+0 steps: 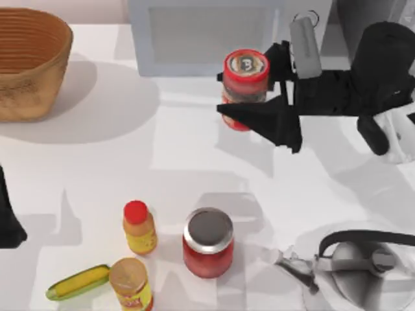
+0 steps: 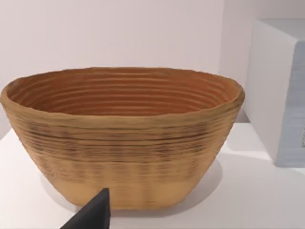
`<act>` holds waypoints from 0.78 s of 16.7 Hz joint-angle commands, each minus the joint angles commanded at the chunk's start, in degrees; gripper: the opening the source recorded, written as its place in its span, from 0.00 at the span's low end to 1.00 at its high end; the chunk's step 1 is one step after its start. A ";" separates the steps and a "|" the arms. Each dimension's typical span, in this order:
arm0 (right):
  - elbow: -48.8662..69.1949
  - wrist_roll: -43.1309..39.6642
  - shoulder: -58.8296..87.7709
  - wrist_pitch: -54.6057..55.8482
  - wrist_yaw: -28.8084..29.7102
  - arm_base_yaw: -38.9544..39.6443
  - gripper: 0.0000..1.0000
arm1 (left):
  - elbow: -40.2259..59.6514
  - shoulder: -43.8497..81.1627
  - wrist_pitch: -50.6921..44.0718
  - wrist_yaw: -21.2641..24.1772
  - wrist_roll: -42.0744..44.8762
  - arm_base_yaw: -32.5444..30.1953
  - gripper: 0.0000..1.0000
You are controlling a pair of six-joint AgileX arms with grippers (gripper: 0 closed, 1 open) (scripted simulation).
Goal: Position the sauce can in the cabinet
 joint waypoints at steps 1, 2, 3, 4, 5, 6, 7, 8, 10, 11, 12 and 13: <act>-1.00 0.07 -1.16 -1.02 0.98 -0.26 0.00 | 0.00 0.00 0.00 0.00 0.00 0.00 1.00; -2.52 0.18 -2.90 -2.55 2.29 -0.66 0.00 | 0.00 0.00 0.00 0.00 0.00 0.00 1.00; -4.43 0.31 -5.23 -4.47 3.93 -1.24 0.00 | 0.00 0.00 0.00 0.00 0.00 0.00 1.00; -6.56 0.45 -8.12 -6.61 6.07 -2.03 0.00 | 0.00 0.00 0.00 0.00 0.00 0.00 1.00; -8.83 0.56 -11.49 -8.93 8.72 -3.04 0.00 | 0.00 0.00 0.00 0.00 0.00 0.00 1.00; -11.20 0.62 -14.97 -11.39 11.82 -4.21 0.00 | 0.00 0.00 0.00 0.00 0.00 0.00 1.00; -13.66 0.61 -18.47 -13.93 15.21 -5.51 0.00 | 0.00 0.00 0.00 0.00 0.00 0.00 1.00; -16.17 0.52 -22.26 -16.45 18.70 -6.93 0.00 | 0.00 0.00 0.00 0.00 0.00 0.00 1.00; -20.53 0.05 -31.51 -20.79 25.27 -9.90 0.00 | 0.00 0.00 0.00 0.00 0.00 0.00 1.00; -22.21 -0.28 -36.98 -22.46 28.19 -11.24 0.00 | 0.00 0.00 0.00 0.00 0.00 0.00 1.00; -23.56 -0.65 -43.02 -23.93 30.84 -12.38 0.00 | 0.00 0.00 0.00 0.00 0.00 0.00 1.00; -24.74 -1.03 -49.62 -25.14 33.27 -13.27 0.00 | 0.00 0.00 0.00 0.00 0.00 0.00 1.00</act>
